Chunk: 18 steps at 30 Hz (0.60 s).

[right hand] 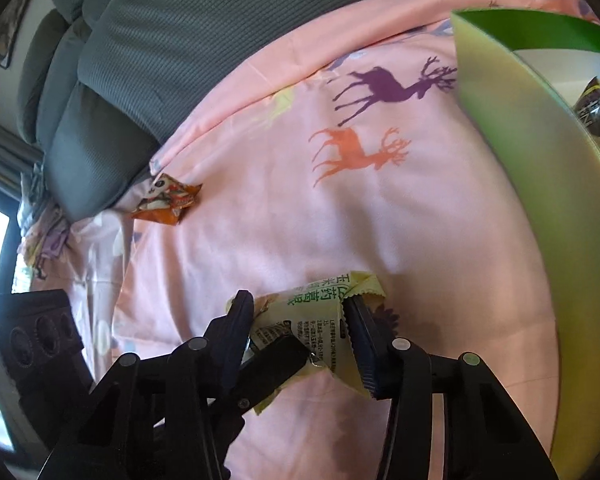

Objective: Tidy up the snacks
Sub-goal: 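Carry the green-and-white packet into the green box and open the right gripper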

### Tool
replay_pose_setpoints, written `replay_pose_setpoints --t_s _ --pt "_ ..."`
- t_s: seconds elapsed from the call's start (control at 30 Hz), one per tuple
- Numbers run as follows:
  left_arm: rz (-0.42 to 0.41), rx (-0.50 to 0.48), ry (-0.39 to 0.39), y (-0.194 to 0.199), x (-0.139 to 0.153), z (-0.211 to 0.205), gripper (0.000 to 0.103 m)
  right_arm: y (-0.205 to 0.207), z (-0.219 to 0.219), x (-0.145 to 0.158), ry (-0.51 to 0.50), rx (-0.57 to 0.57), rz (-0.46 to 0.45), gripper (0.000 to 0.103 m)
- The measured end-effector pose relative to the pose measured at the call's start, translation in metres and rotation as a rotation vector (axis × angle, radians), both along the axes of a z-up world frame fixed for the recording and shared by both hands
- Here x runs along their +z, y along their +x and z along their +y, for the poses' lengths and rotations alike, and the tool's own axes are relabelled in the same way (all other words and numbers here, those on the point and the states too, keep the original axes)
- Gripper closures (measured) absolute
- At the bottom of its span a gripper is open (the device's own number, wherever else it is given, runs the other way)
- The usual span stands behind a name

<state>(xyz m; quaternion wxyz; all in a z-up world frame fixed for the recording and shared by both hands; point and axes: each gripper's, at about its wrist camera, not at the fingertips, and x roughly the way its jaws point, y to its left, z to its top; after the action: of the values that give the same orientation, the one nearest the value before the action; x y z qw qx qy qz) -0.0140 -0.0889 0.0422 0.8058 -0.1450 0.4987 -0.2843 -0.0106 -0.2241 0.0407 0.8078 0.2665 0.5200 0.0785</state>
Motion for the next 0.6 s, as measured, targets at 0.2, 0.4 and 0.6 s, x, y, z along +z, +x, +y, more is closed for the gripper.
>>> replay_pose_setpoints --t_s 0.2,0.4,0.6 --pt "-0.102 -0.027 -0.012 -0.006 0.035 -0.018 0.075 -0.015 -0.022 0.033 0.024 -0.047 -0.097 0.054" --pt "-0.270 -0.107 -0.017 -0.021 0.085 -0.063 0.075 -0.047 -0.065 0.086 0.023 -0.153 -0.284 0.054" --pt "-0.332 -0.215 -0.008 -0.021 0.101 -0.120 0.075 -0.068 -0.118 0.100 0.013 -0.258 -0.370 0.054"
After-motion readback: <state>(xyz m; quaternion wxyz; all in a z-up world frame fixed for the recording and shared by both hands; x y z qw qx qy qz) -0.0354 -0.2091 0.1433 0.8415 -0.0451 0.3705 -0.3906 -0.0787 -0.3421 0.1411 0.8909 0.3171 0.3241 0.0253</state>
